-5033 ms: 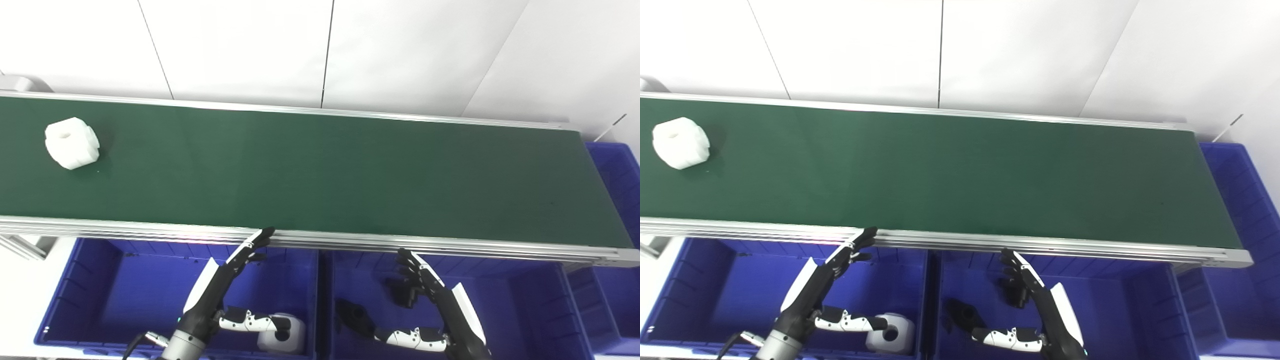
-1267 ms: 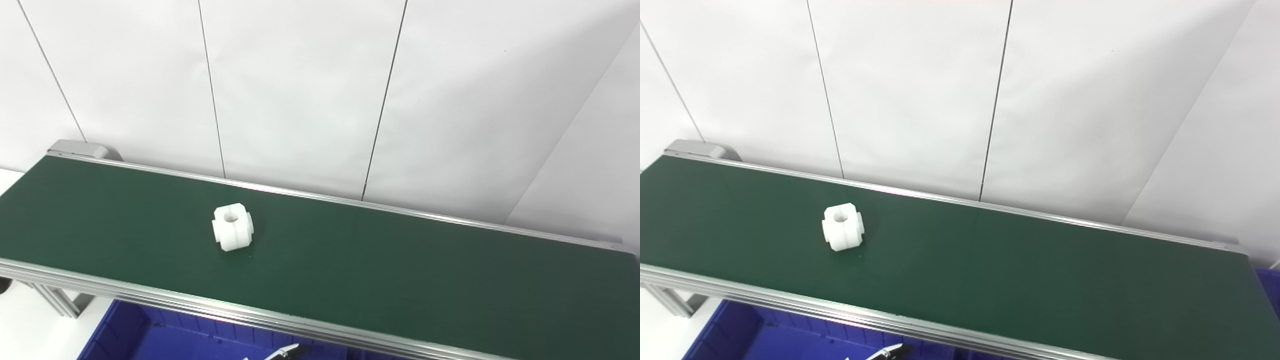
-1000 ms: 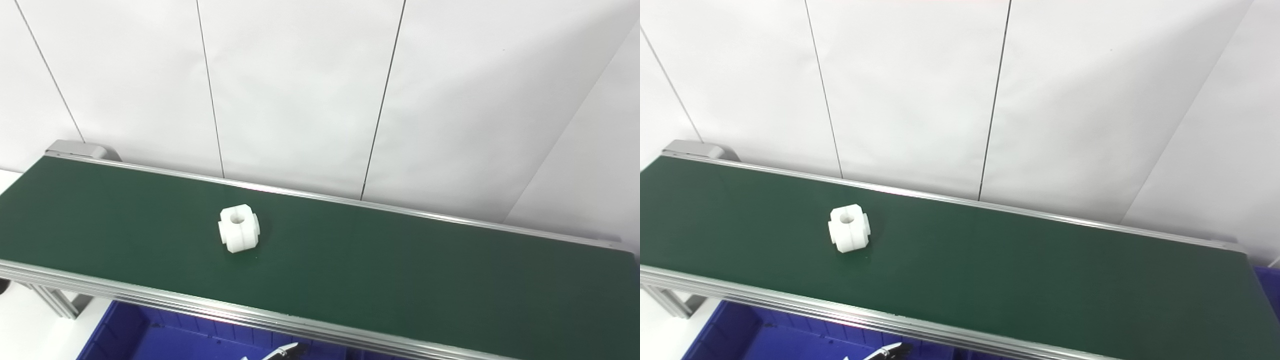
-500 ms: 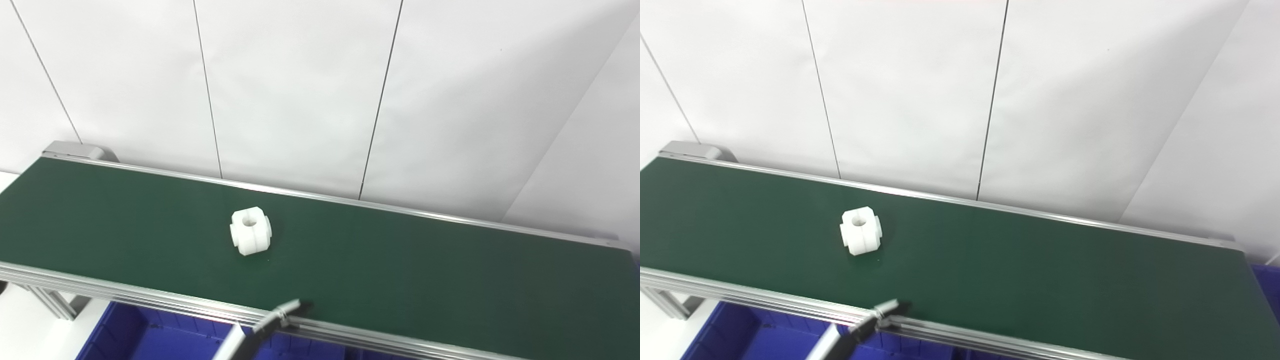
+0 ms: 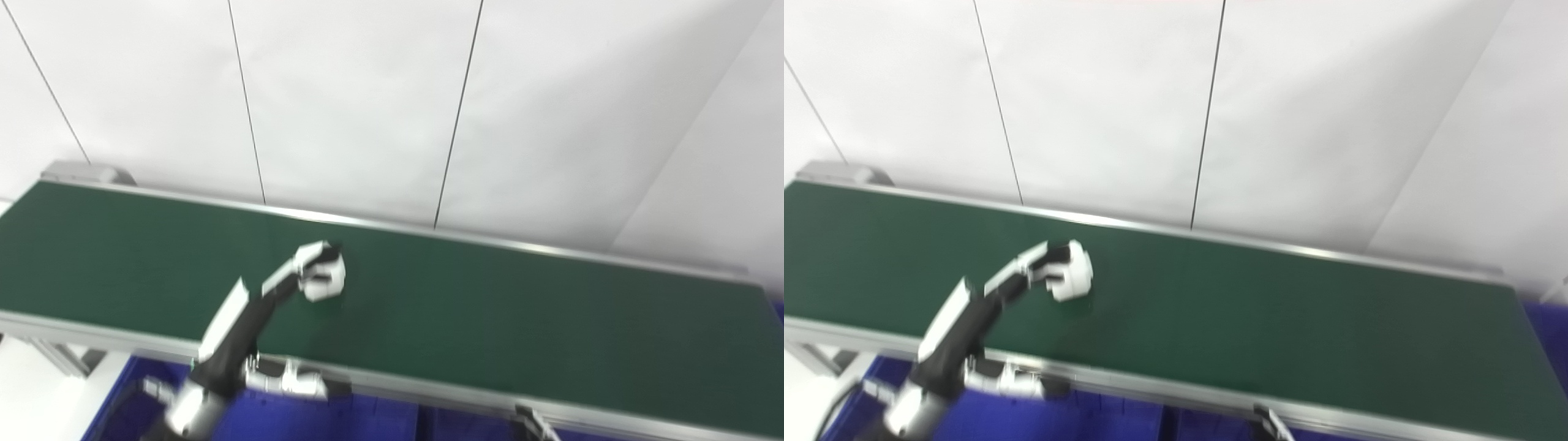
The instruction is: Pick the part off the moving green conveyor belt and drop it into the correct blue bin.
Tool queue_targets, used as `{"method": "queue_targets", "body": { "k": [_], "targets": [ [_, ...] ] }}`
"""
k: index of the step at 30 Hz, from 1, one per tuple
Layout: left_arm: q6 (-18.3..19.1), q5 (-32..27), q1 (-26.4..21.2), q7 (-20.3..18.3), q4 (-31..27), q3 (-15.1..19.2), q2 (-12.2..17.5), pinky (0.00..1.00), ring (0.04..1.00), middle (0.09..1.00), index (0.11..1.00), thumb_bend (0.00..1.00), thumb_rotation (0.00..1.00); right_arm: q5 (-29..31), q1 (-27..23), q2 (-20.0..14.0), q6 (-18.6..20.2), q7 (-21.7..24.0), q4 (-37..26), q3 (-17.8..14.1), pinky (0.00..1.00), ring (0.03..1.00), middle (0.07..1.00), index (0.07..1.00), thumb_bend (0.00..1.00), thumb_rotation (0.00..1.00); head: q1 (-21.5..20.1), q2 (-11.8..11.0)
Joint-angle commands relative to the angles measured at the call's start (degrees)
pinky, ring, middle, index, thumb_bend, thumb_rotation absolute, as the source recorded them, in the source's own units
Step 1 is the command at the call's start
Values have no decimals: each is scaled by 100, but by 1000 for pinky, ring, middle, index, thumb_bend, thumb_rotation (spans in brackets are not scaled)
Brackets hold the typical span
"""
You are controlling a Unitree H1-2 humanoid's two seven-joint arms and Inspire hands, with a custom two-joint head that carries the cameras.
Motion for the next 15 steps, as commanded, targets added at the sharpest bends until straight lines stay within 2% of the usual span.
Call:
{"method": "queue_targets", "body": {
  "k": [1,4,7,11,15],
  "targets": [
    [417,125,-415,-186,-281,152,2,771,870,898,888,777,288,32,1,57,-29,51,-247,-23,760,806,844,904,871,318,10,60],
    [1050,416,-801,-455,-339,268,17,764,871,909,901,765,291,11,11,108,73,84,-376,-33,766,812,848,907,860,311,14,205],
    [1585,838,-1182,-677,-259,298,26,781,867,900,891,774,254,2,15,157,148,129,-475,-55,768,809,843,907,849,300,22,254],
    [1894,1330,-1630,-890,136,238,61,795,866,897,893,784,239,-5,9,178,239,194,-574,-65,766,807,843,909,844,307,36,330],
    [2129,1732,-1921,-1024,418,161,26,768,865,903,892,810,254,4,34,196,291,232,-666,-88,766,803,839,906,850,296,50,367]
  ]
}}
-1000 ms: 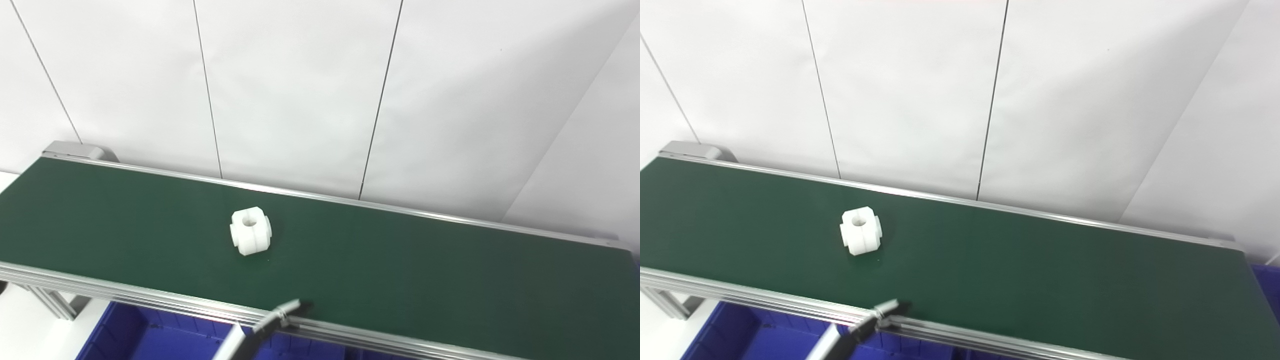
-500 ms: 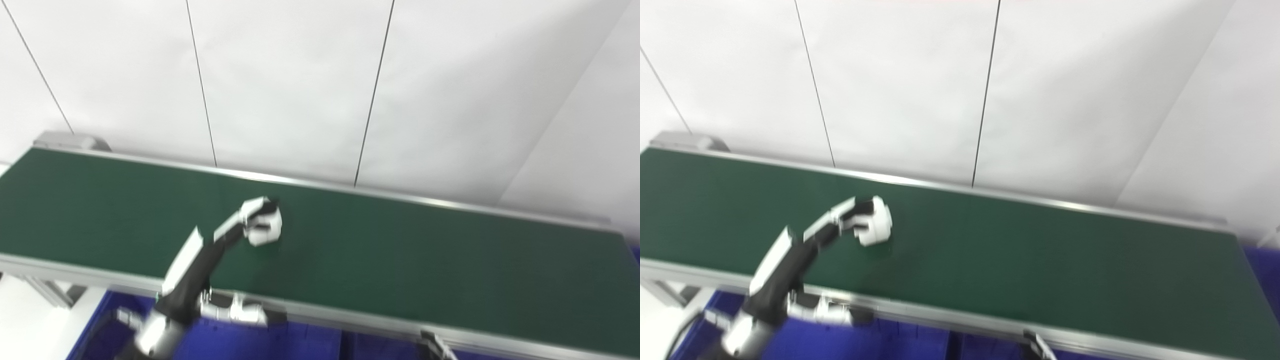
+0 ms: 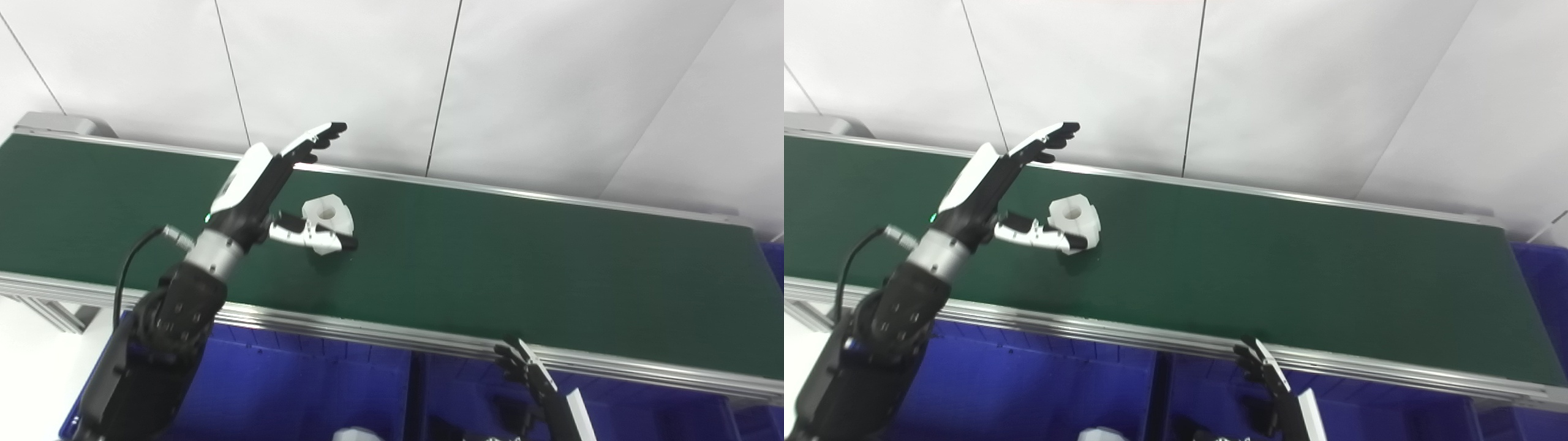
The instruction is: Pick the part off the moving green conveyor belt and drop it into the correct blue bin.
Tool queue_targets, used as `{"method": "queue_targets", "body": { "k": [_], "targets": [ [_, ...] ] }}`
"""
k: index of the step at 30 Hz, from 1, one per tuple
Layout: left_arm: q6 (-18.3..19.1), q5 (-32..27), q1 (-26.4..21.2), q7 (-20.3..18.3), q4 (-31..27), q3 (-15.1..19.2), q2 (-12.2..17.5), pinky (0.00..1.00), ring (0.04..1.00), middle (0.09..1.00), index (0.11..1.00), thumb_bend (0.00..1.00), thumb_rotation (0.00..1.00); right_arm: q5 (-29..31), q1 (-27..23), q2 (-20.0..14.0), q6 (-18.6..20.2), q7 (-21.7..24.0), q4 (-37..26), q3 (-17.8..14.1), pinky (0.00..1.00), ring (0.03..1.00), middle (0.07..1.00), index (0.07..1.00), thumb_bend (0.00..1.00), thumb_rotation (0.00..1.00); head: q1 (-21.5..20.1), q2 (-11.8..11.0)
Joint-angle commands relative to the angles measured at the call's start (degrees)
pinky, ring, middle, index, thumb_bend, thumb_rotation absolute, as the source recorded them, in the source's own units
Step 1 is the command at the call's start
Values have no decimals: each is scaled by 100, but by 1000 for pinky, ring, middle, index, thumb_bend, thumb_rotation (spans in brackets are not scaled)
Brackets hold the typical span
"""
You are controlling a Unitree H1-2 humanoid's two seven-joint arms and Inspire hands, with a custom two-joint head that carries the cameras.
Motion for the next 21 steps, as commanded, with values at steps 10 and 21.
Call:
{"method": "queue_targets", "body": {
  "k": [10,21],
  "targets": [
    [452,936,-852,-285,680,-359,30,675,816,896,891,863,314,8,46,30,99,42,-350,-62,758,800,835,903,857,278,21,77],
    [381,1563,-1225,-294,1523,-1029,-44,728,832,900,887,839,264,85,21,50,95,85,-399,-80,760,798,832,903,860,267,30,178]
  ]
}}
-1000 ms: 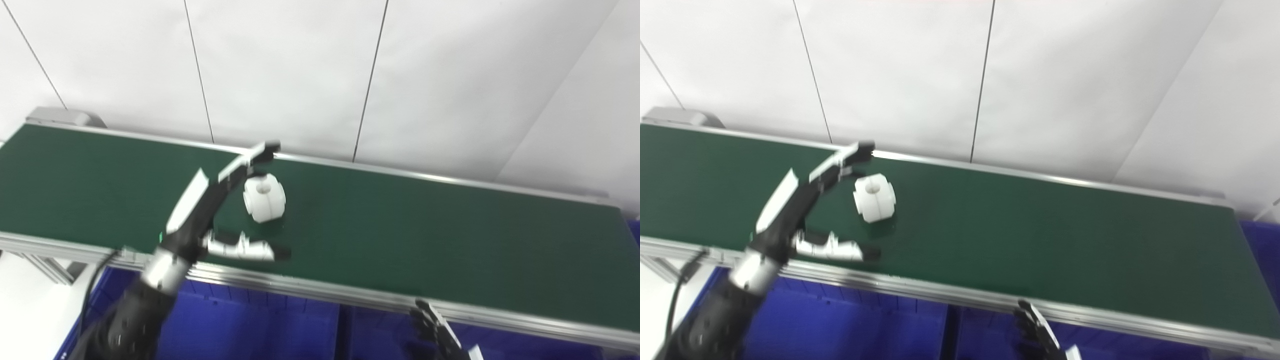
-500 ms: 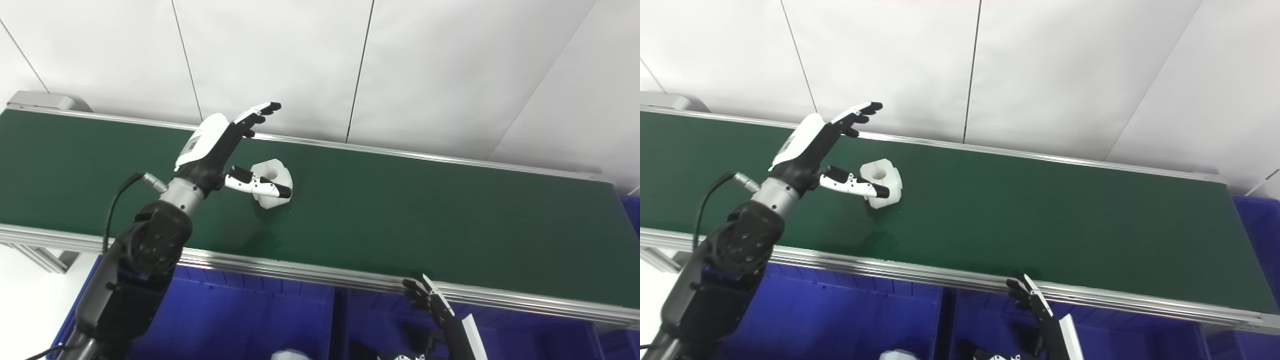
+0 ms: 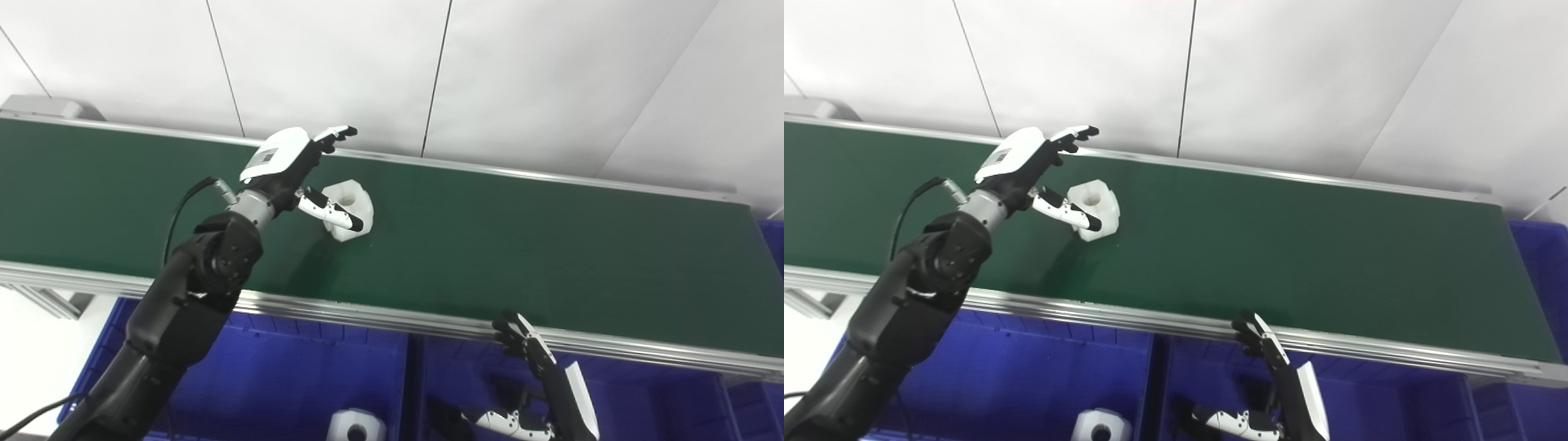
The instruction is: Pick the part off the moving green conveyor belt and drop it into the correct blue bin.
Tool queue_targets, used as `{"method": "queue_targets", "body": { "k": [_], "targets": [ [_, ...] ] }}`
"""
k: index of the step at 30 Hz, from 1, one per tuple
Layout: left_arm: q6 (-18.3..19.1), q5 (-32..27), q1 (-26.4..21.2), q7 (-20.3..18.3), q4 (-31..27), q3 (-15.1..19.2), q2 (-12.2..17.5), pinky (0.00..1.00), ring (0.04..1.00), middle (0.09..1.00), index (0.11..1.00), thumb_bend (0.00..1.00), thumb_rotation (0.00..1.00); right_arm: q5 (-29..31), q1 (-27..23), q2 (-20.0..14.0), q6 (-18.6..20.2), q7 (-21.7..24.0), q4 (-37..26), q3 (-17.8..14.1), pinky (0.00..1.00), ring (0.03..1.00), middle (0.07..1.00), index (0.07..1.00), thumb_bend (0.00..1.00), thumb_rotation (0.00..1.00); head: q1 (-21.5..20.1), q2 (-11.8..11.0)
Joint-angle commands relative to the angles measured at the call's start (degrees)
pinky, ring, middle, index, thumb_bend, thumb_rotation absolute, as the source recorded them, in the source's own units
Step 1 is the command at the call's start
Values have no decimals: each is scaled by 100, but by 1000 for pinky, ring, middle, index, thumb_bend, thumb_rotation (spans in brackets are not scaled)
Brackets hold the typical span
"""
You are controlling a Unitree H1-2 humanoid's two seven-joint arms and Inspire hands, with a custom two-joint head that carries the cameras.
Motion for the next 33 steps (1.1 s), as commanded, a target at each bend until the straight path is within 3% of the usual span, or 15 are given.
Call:
{"method": "queue_targets", "body": {
  "k": [1,6,13,18,20,25,27,29,31,33],
  "targets": [
    [-78,206,-328,81,29,-88,-46,728,835,900,884,840,265,69,2,35,-6,1,-220,-43,759,797,832,903,859,267,5,5],
    [-16,350,-390,23,305,-304,-179,728,851,909,875,882,282,118,11,68,17,28,-255,-59,755,791,829,900,868,267,12,-5],
    [36,438,-382,112,758,-511,-486,820,895,933,882,892,291,15,51,110,-14,0,-285,-63,749,788,827,900,868,275,-2,-106],
    [87,721,-391,388,1066,-614,-686,833,890,936,879,826,229,8,88,137,-25,2,-281,-62,748,792,828,900,873,281,-27,-176],
    [150,887,-413,490,1163,-669,-750,828,881,931,871,783,157,22,119,144,-33,9,-298,-58,756,797,831,901,873,278,-36,-207],
    [31,1110,-495,922,1579,-755,-855,728,831,898,827,727,20,-37,211,135,-76,-6,-319,-59,754,803,833,905,872,294,-22,-330],
    [-63,1157,-568,1219,1847,-791,-907,700,816,888,816,719,8,-36,239,125,-102,-9,-315,-64,755,804,833,906,872,292,-26,-374],
    [-134,1169,-663,1449,2090,-814,-958,604,768,868,798,678,1,-67,264,130,-140,-36,-311,-73,752,804,831,906,876,301,-45,-381],
    [-181,1166,-762,1643,2292,-829,-1002,502,679,834,767,635,0,-55,285,153,-187,-66,-293,-83,747,803,829,901,878,298,-64,-409],
    [-225,1157,-877,1804,2495,-850,-1032,433,513,755,691,517,0,-41,303,181,-210,-94,-272,-94,739,799,823,895,885,295,-58,-432]
  ]
}}
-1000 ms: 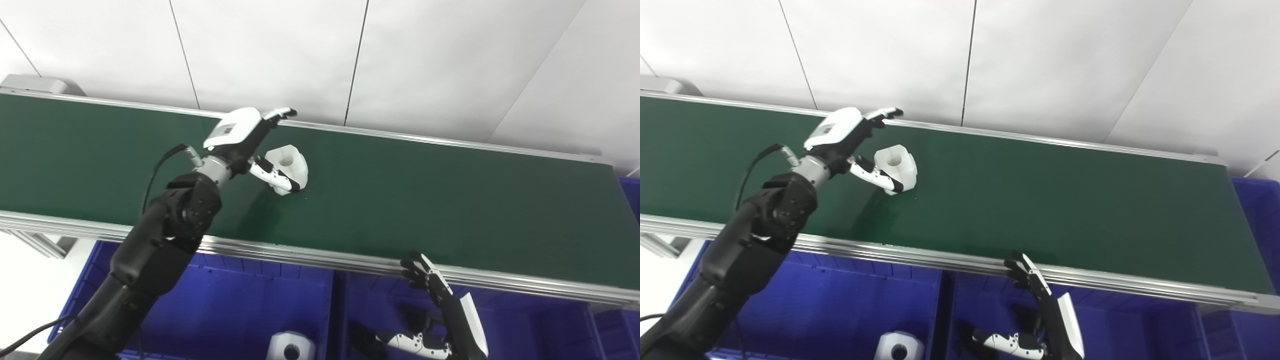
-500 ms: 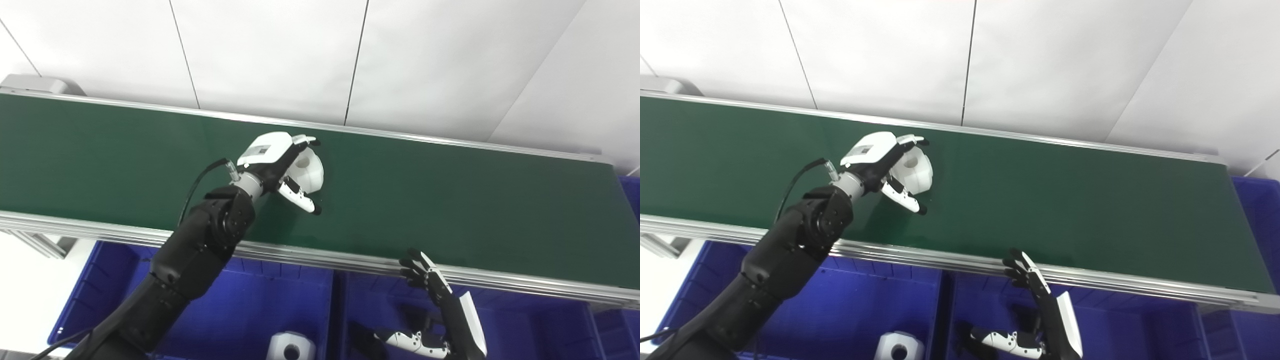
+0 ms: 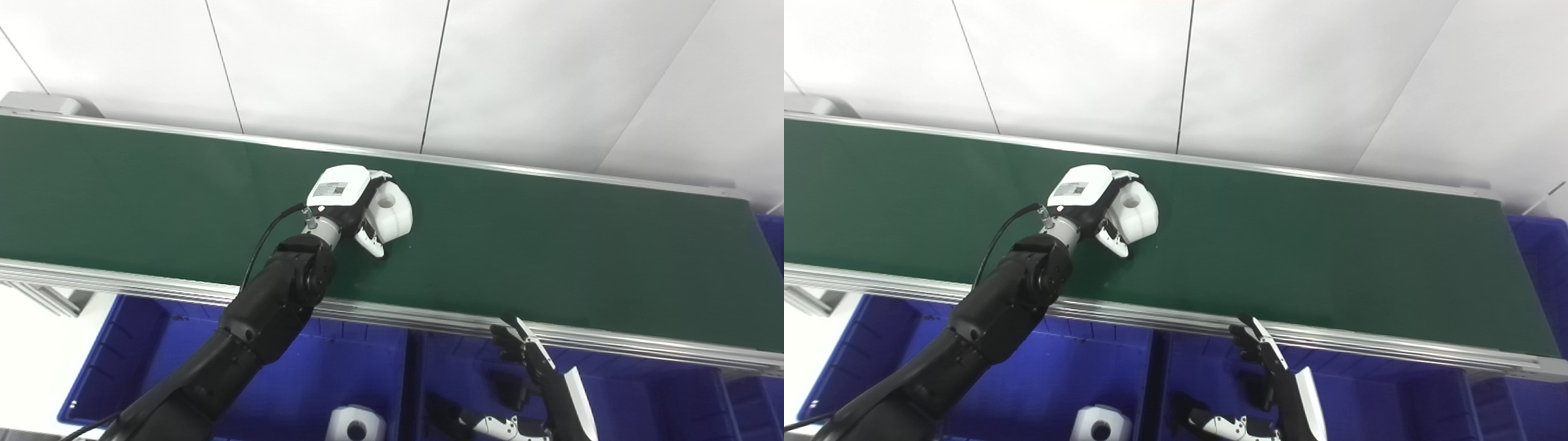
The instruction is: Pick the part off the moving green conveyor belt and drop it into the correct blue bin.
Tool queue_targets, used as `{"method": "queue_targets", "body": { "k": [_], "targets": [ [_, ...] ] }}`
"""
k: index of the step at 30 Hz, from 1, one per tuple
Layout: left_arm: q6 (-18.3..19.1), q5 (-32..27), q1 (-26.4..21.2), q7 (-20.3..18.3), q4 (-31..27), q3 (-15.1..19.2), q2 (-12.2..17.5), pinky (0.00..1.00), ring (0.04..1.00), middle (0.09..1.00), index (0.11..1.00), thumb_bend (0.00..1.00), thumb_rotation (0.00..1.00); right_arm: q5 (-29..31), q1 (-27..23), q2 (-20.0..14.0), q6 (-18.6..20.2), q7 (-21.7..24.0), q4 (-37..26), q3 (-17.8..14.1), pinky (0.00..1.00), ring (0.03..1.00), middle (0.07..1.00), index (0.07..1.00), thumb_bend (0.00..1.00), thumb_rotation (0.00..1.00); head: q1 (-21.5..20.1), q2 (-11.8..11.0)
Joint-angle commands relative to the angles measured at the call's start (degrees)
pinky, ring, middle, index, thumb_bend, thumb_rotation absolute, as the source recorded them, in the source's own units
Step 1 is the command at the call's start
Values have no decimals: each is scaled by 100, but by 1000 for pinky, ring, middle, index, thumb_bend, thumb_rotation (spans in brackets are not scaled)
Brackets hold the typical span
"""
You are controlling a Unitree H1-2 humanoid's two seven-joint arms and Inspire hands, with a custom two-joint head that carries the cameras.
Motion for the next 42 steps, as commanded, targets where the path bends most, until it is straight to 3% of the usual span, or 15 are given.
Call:
{"method": "queue_targets", "body": {
  "k": [1,2,3,6,17,22,26,32,35,39,42],
  "targets": [
    [-182,53,-379,308,74,1,-30,430,504,751,688,509,0,60,44,44,-237,-95,-104,-38,739,799,822,894,885,295,4,35],
    [-245,-16,-422,350,154,26,-43,396,482,717,670,494,0,81,42,47,-278,-103,-84,-38,740,801,822,894,885,290,5,44],
    [-327,-87,-466,405,240,51,-52,360,465,581,572,498,0,98,38,47,-306,-105,-68,-38,741,800,821,894,882,281,-2,36],
    [-544,-207,-573,549,438,67,-46,351,385,508,553,493,0,67,34,59,-313,-125,-53,-44,737,800,823,898,876,287,-18,40],
    [-714,-455,-579,414,396,73,20,393,394,501,536,496,0,56,-34,114,-268,-135,8,-55,743,801,828,899,872,290,-129,15],
    [-837,-612,-470,443,176,157,125,346,373,474,548,495,0,30,-71,125,-244,-141,45,-56,737,801,829,900,870,297,-156,-2],
    [-1039,-868,-283,478,-262,384,236,333,364,465,551,493,0,22,-87,127,-240,-151,52,-53,748,801,829,902,868,295,-174,29],
    [-1187,-1203,226,345,-1507,797,481,240,401,502,492,500,0,95,-92,148,-122,-109,-61,-51,749,806,826,901,867,295,-204,234],
    [-1117,-1360,511,172,-2109,980,568,331,369,478,545,493,0,134,-93,138,-62,-78,-125,-58,756,809,829,903,866,291,-194,316],
    [-1177,-1539,949,63,-2763,1215,682,326,363,461,551,491,0,180,-121,91,10,-21,-202,-67,762,811,833,907,861,291,-177,439],
    [-1313,-1655,1348,39,-3200,1352,783,392,398,490,534,496,0,229,-143,71,70,25,-283,-79,753,806,831,906,860,285,-193,618]
  ]
}}
